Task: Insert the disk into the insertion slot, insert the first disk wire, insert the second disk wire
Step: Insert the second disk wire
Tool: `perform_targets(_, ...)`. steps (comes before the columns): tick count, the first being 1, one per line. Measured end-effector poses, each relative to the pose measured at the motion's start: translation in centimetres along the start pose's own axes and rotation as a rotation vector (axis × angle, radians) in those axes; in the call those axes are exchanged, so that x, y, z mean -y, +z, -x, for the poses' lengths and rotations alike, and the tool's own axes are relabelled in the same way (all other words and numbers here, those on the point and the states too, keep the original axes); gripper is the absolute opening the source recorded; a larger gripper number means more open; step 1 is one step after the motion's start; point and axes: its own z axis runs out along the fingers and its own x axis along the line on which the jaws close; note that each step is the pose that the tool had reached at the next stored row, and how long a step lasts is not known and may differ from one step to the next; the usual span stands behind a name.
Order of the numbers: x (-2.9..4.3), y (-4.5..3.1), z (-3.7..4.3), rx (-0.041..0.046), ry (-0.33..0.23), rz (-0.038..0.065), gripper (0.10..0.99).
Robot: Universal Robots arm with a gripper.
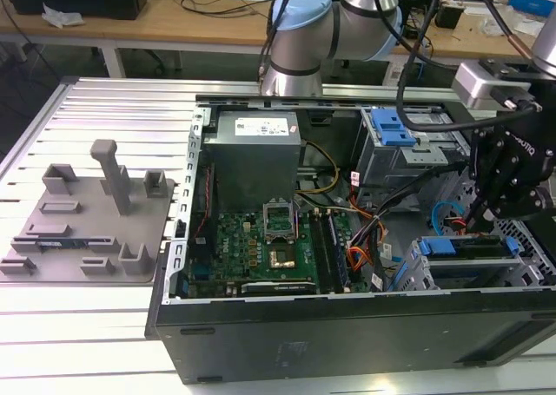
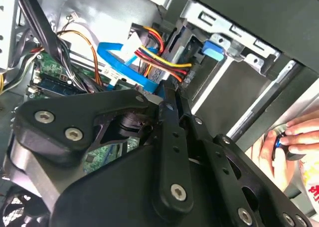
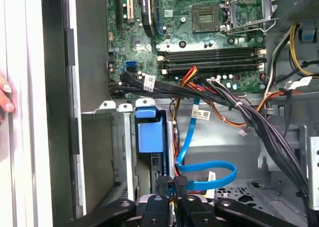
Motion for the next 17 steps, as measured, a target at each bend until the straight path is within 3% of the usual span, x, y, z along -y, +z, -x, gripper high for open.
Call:
perform_targets(7,-0.05,0.16,-0.60,0.0002,0.000,0.000,0.161)
perform_targets(17,0.10,0.19,-0.70,0.0002,0.000,0.000,0.161)
